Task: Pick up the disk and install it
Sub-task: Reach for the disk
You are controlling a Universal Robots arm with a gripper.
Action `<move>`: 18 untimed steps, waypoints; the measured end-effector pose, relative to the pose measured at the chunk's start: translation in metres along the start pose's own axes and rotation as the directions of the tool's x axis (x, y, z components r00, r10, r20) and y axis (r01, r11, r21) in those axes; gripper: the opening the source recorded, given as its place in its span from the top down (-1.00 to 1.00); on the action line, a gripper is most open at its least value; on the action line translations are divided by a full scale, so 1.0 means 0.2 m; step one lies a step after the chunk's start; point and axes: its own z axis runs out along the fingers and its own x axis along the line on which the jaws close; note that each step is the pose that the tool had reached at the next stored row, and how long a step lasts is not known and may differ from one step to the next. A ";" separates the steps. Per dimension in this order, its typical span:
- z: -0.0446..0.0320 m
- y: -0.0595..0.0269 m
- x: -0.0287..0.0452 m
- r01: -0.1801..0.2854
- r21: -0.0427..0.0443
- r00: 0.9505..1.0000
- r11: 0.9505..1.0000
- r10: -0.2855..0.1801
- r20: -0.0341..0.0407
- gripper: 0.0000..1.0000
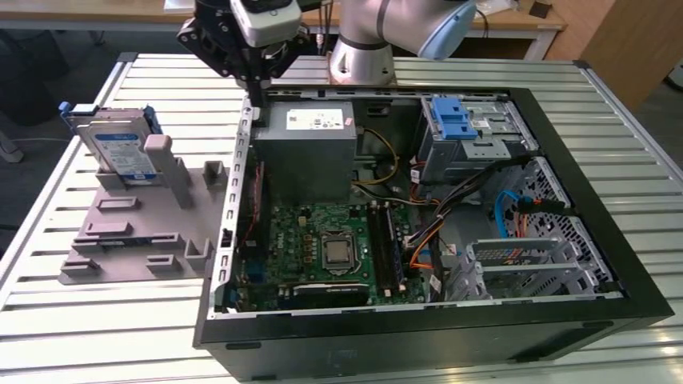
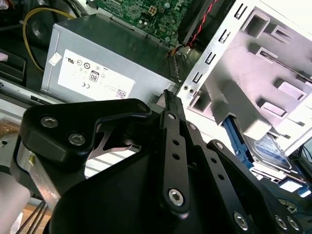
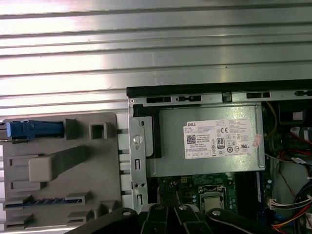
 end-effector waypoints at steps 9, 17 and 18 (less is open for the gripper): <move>0.001 -0.001 0.017 0.000 0.000 1.000 1.000 0.000 0.000 0.79; 0.002 -0.003 0.034 0.000 0.000 1.000 1.000 0.000 0.000 0.79; 0.002 -0.003 0.036 0.000 0.000 1.000 1.000 0.000 0.000 0.79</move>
